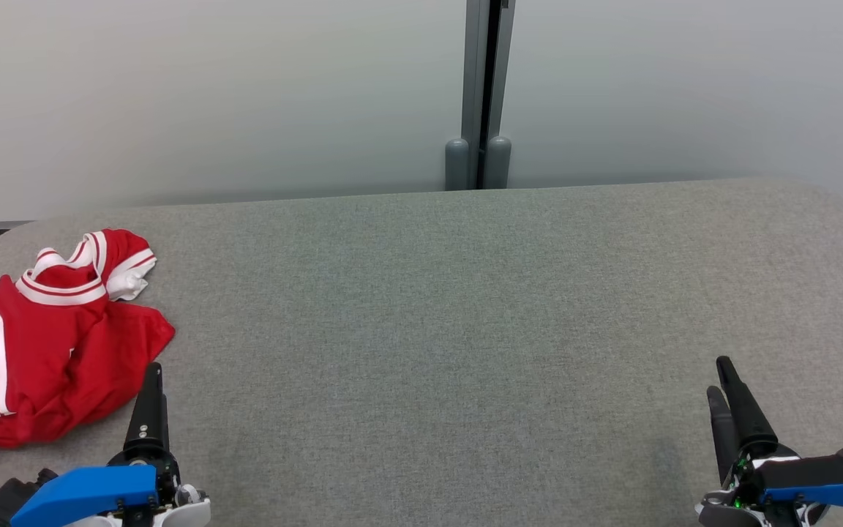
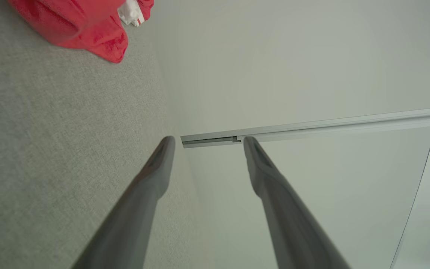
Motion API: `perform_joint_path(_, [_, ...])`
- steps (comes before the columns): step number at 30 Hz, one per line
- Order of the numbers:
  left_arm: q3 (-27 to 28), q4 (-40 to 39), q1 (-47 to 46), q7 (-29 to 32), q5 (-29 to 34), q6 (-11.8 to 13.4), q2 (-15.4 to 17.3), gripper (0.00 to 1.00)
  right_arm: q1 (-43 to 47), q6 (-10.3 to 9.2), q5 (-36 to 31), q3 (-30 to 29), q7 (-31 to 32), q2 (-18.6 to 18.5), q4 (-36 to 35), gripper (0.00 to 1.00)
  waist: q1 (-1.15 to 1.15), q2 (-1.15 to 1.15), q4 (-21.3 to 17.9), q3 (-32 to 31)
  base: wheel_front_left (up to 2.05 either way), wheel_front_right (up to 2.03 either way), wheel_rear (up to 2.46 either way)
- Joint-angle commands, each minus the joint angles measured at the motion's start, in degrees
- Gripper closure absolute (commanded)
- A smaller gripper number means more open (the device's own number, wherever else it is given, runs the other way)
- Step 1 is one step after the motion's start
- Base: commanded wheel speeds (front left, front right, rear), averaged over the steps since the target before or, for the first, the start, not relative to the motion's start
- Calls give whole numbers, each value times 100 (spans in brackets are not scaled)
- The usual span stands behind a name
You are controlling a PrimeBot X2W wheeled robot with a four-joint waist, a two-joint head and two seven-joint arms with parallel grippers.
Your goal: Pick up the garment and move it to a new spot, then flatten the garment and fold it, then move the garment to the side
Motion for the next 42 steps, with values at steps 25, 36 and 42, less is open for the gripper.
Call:
perform_joint_path(25, [-477, -518, -208, -606, 3092, 638, 65, 0, -231, 7, -2543, 306, -610, -39, -432, 0, 0, 0, 29, 28, 0, 0, 0])
perform_joint_path(36, [-617, -457, -226, -792, 4043, 756, 71, 0, -237, 9, -3382, 420, -797, -44, -397, 0, 0, 0, 49, 19, 0, 0, 0])
perform_joint_path(42, [-672, -456, -190, -896, 4533, 807, 75, 0, -220, 9, -3815, 496, -900, -46, -387, 0, 0, 0, 51, 15, 0, 0, 0])
